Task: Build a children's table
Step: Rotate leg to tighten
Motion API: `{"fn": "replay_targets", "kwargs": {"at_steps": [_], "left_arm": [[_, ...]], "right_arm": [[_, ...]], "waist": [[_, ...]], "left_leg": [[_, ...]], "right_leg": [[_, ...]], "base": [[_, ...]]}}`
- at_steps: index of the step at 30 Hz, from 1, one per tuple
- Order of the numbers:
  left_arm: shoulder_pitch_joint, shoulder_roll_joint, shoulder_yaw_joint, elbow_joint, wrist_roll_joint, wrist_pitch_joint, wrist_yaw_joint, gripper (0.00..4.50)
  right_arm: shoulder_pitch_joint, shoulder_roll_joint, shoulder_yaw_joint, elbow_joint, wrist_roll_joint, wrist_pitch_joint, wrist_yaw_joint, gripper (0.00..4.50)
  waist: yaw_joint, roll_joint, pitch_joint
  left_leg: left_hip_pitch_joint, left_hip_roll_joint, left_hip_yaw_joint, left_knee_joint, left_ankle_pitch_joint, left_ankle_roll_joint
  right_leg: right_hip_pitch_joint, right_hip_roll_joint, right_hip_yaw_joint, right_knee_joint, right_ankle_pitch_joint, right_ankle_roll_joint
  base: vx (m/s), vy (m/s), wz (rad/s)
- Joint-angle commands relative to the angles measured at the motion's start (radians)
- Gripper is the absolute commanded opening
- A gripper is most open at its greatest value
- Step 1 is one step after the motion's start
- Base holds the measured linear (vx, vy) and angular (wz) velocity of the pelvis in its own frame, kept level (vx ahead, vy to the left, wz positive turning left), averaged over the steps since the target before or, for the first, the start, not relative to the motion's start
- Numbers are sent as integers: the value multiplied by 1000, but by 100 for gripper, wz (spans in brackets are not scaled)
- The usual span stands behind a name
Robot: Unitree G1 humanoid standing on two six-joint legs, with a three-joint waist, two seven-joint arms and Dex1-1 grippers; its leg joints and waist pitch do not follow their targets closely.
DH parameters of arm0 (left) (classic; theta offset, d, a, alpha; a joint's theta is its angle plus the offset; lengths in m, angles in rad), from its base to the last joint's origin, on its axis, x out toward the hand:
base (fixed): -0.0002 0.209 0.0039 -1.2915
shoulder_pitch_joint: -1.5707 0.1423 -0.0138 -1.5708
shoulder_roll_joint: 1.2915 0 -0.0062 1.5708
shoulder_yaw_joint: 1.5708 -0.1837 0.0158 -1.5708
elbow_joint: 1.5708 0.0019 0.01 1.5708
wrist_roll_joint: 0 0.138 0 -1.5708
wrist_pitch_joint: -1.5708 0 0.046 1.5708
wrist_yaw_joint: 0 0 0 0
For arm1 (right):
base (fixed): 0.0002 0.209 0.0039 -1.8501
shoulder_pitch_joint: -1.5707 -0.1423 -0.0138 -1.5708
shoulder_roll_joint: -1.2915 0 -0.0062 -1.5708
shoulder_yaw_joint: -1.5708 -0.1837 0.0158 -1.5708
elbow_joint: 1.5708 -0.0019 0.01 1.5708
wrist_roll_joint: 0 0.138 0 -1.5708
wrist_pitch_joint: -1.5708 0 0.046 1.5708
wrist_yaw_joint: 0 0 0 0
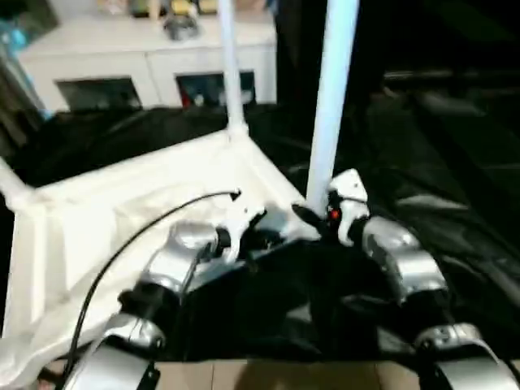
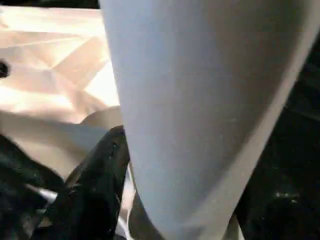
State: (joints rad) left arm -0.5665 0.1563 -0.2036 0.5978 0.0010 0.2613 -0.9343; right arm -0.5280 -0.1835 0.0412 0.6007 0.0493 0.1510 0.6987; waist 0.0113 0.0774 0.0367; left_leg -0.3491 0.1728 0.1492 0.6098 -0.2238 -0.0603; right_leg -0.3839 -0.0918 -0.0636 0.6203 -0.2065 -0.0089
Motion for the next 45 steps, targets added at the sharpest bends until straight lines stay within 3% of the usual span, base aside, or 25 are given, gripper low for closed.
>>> {"fn": "replay_targets", "kwargs": {"at_steps": [1, 3, 5, 6, 7, 9, 11, 13, 14, 17, 24, 30, 32, 34, 36, 41, 44, 45], "left_arm": [[-23, -12, -34, -75, -55, -21, -79, 0], [-18, 3, -38, -85, -62, -14, -113, 0], [-10, 39, -53, -102, -69, -16, -195, 0], [-10, 39, -53, -102, -69, -16, -195, 0], [-8, 68, -64, -108, -71, -17, -250, 0], [-8, 69, -64, -108, -71, -16, -252, 0], [-10, 108, -71, -114, -81, -22, -327, 0], [-14, 124, -72, -115, -88, -19, -353, 0], [-15, 131, -73, -115, -91, -20, -366, 0], [-22, 149, -73, -106, -93, -27, -390, 0], [-25, 149, -67, -98, -89, -28, -383, 0], [-18, 118, -43, -89, -80, -20, -306, 0], [-14, 95, -23, -87, -78, -4, -244, 0], [-15, 73, -9, -84, -75, 7, -191, 0], [-18, 53, 0, -80, -71, 14, -148, 0], [-30, -13, 12, -56, -45, 42, -12, 0], [-60, -79, 36, -7, -26, 44, 146, 0], [-68, -92, 40, 3, -22, 37, 180, 0]], "right_arm": [[67, -9, 175, -26, 32, 38, 259, 317], [80, -47, 190, -59, 44, 36, 332, 317], [99, -125, 216, -112, 59, 29, 468, 317], [99, -125, 216, -112, 59, 29, 468, 317], [108, -183, 235, -144, 63, 35, 561, 317], [108, -186, 236, -145, 62, 35, 565, 317], [113, -263, 261, -179, 54, 40, 680, 317], [109, -291, 272, -189, 51, 41, 712, 317], [106, -299, 275, -191, 52, 43, 724, 317], [94, -307, 283, -195, 50, 46, 745, 287], [96, -300, 300, -208, 49, 55, 749, 239], [139, -286, 303, -231, 52, 77, 720, 210], [162, -254, 278, -217, 52, 81, 646, 210], [170, -217, 252, -190, 48, 80, 569, 209], [175, -187, 236, -170, 42, 75, 507, 207], [165, -78, 188, -85, 20, 81, 294, 204], [119, 43, 127, 24, 11, 84, 78, 202], [105, 70, 119, 47, 2, 83, 28, 202]], "waist": [[-3, -14, -46], [4, -15, -49], [12, -11, -53], [14, -11, -53], [19, -15, -55], [27, -12, -57], [31, -13, -57], [33, -18, -52], [35, -15, -50], [35, -20, -50], [37, -21, -53], [42, -20, -50], [42, -19, -48], [39, -20, -44], [32, -20, -39], [8, -19, -37], [-11, -10, -36], [-16, -14, -36]], "left_leg": [[-8, 41, -3, -88, -213, 78], [-6, 42, 1, -83, -174, 106], [-17, 46, 4, -75, -83, 147], [-18, 48, 3, -76, -76, 155], [-16, 49, 5, -73, -58, 166], [-10, 51, 6, -70, -44, 177], [-14, 53, 5, -70, -34, 188], [-12, 55, 7, -74, -60, 180], [-11, 56, 7, -77, -87, 160], [-12, 54, 7, -79, -96, 136], [-12, 53, 9, -73, -45, 151], [-11, 53, 10, -77, -77, 132], [-10, 55, 11, -79, -86, 122], [-11, 53, 11, -84, -121, 103], [-6, 52, 10, -91, -183, 68], [-9, 46, 6, -97, -224, 38], [-5, 43, 2, -99, -273, 21], [-6, 43, 3, -99, -279, 20]], "right_leg": [[45, -50, 39, -95, -199, -262], [49, -49, 40, -93, -143, -269], [53, -51, 36, -79, -32, -290], [53, -51, 34, -77, -18, -293], [53, -51, 33, -74, 4, -298], [49, -51, 34, -70, 22, -308], [50, -50, 32, -67, 24, -313], [48, -52, 33, -73, -25, -308], [47, -53, 34, -75, -68, -303], [49, -54, 36, -76, -79, -297], [49, -54, 36, -71, -25, -301], [49, -55, 37, -80, -97, -282], [46, -54, 38, -81, -104, -280], [48, -55, 37, -86, -156, -270], [46, -56, 38, -98, -267, -240], [45, -54, 37, -106, -333, -208], [38, -52, 35, -113, -388, -189], [36, -51, 35, -115, -388, -188]], "base": [[0, 0, 0], [26, -7, 3], [53, -11, 4], [0, 0, 0], [0, 0, 0], [0, 0, 0], [0, 0, 0], [0, 0, 0], [0, 0, 0], [0, 0, 0], [0, 0, 0], [0, 0, 0], [0, 0, 0], [0, 0, 0], [0, 0, 0], [0, 0, 0], [0, 0, 0], [0, 0, 0]]}}
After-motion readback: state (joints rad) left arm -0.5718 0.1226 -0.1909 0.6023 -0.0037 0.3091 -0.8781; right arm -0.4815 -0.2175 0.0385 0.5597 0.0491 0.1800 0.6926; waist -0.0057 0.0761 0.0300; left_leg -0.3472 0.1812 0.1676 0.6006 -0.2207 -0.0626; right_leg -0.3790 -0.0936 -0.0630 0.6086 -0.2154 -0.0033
